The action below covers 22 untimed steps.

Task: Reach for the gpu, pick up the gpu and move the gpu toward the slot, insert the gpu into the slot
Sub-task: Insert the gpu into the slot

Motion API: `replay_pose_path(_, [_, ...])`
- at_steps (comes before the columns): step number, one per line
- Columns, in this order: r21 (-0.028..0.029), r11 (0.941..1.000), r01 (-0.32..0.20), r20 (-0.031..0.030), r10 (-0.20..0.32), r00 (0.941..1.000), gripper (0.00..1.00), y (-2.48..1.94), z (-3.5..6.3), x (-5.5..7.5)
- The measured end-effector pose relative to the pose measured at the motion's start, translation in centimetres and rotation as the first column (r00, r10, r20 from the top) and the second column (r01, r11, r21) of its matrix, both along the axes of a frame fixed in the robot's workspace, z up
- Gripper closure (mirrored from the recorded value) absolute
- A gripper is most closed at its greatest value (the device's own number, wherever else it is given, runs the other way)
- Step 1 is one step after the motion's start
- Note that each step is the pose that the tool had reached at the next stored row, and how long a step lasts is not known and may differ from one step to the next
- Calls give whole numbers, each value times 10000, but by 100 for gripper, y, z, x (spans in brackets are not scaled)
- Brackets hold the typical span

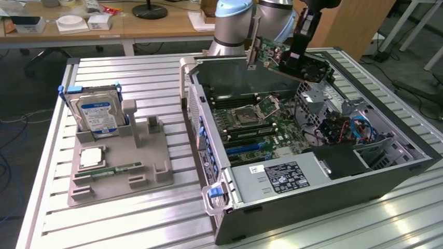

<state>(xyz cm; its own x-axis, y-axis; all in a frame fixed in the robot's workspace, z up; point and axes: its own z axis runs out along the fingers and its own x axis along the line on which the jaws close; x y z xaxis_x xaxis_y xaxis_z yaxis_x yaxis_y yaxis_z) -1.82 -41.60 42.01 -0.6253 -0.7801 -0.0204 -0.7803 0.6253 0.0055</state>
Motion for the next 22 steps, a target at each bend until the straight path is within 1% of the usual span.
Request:
replay_pose_path(3, [7,9985,-554,1,554,9985,73,0,-44,0])
replay_pose_path(6, [8,9940,-1092,0,1092,9940,73,0,-88,0])
replay_pose_path(8, [10,9895,-1449,0,1449,9895,73,0,-117,0])
replay_pose_path(11, [16,9800,-1991,2,1991,9800,73,0,-163,0])
replay_pose_path(14, [33,9678,-2517,6,2517,9678,73,0,-203,0])
replay_pose_path(17, [43,9523,-3051,9,3051,9523,73,0,-247,0])
replay_pose_path(20, [44,9345,-3560,9,3560,9345,73,0,-292,0])
replay_pose_path(22, [43,9207,-3903,9,3903,9207,73,0,-321,0])
